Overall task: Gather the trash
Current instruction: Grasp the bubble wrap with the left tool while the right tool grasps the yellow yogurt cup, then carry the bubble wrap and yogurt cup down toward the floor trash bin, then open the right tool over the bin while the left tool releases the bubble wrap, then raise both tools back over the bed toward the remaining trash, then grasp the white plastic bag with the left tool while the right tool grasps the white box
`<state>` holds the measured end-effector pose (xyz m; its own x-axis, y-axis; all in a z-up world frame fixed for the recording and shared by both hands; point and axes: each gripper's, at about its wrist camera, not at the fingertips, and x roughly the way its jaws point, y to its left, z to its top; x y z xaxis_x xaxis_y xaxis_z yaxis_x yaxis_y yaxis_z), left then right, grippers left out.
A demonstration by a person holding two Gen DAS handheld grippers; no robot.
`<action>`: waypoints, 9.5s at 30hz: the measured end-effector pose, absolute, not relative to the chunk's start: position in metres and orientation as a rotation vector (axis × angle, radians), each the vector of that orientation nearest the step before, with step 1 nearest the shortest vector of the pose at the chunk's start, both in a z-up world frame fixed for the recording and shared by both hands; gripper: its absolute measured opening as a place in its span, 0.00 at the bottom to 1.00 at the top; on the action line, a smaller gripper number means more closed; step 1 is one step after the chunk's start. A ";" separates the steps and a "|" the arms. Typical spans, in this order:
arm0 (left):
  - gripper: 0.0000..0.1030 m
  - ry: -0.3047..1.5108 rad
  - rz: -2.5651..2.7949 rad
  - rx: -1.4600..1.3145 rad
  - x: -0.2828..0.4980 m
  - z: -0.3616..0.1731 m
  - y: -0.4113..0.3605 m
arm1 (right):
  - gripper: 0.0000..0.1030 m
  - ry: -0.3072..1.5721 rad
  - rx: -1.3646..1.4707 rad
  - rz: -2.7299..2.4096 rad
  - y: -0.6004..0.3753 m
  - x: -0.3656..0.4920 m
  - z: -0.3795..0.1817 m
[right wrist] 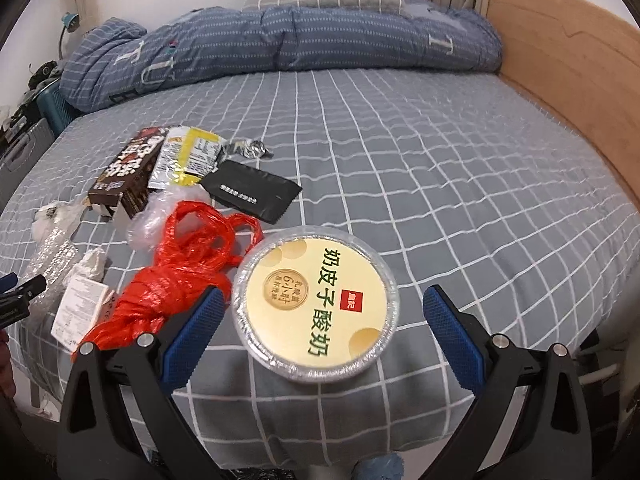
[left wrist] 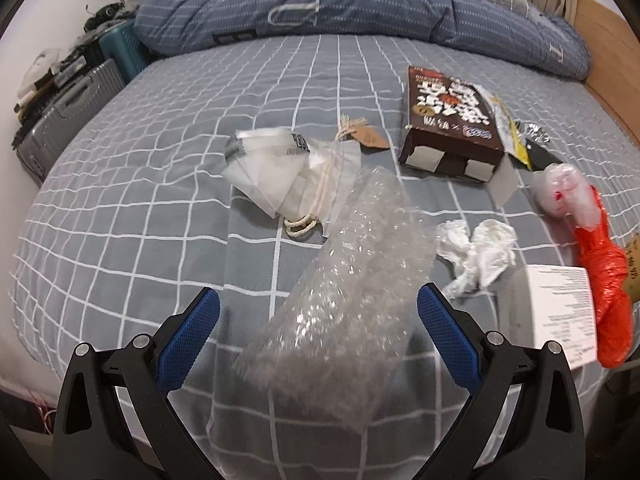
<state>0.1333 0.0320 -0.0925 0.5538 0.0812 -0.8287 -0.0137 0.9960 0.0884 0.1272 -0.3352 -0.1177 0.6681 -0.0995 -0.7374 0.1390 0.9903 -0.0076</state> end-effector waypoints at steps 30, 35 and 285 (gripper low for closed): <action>0.25 0.960 -0.060 -0.004 0.126 -0.072 0.027 | 0.81 0.847 0.040 -0.104 -0.324 0.139 -0.119; 0.25 0.932 -0.065 -0.009 0.119 -0.057 0.028 | 0.81 0.825 0.037 -0.099 -0.319 0.134 -0.106; 0.64 0.910 0.078 -0.058 0.221 -0.103 0.073 | 0.87 0.846 0.052 0.087 -0.150 0.136 -0.131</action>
